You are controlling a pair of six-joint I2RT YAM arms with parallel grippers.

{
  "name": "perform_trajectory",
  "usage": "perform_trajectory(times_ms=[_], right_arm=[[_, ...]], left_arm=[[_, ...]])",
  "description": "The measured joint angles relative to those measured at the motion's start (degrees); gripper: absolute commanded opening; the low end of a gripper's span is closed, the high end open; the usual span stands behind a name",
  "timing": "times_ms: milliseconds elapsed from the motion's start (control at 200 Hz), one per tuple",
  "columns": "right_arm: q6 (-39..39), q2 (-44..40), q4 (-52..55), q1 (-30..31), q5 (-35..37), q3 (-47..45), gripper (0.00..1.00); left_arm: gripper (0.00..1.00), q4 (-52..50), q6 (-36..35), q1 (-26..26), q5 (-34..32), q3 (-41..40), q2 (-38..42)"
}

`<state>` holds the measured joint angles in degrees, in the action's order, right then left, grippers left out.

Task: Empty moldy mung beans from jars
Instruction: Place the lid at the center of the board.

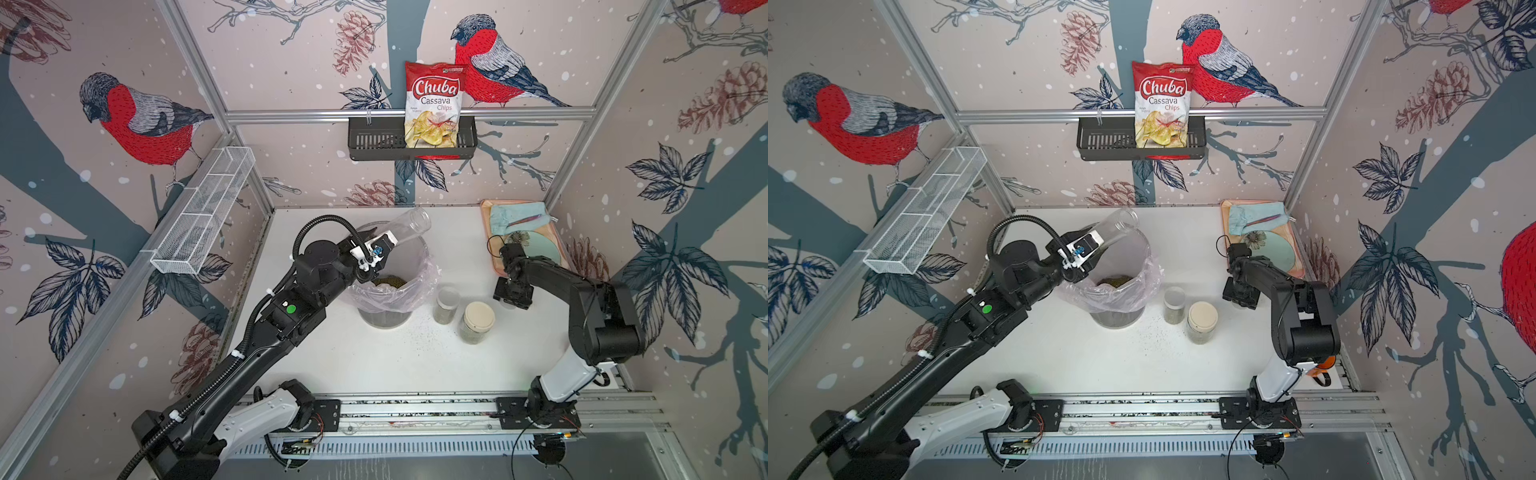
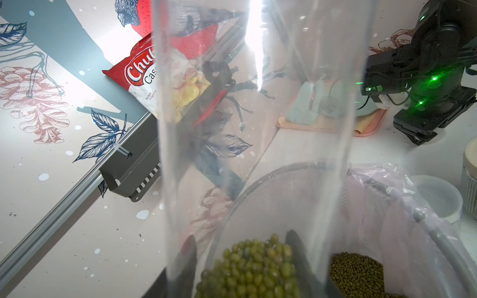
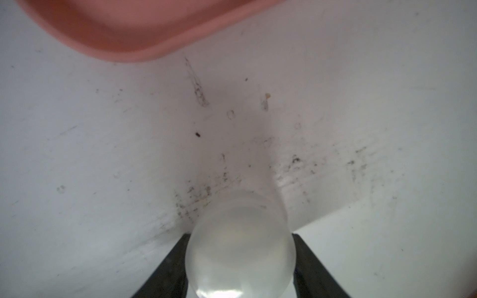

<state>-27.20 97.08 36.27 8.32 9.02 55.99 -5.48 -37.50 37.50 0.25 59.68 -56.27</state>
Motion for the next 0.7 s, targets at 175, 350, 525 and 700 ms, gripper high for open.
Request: perform_trajectory(times_ms=[175,350,525,700], right_arm=[[0.02,-0.5,-0.48,-0.24,0.66,-0.46,0.76],[0.04,-2.6,0.35,-0.31,0.87,0.39,0.78],[-0.15,-7.69,1.88,-1.64,1.09,3.39,0.78],[-0.33,-13.49,2.93,-2.95,0.98,7.89,0.77]], left_arm=[[0.41,0.0,-0.02,0.0,-0.04,0.0,0.02],[0.41,-0.07,0.0,0.0,-0.13,0.15,-0.02],[0.4,-0.59,0.0,0.0,-0.52,2.54,-1.6],[0.39,-1.73,-0.04,0.0,-2.54,5.64,-3.91]])
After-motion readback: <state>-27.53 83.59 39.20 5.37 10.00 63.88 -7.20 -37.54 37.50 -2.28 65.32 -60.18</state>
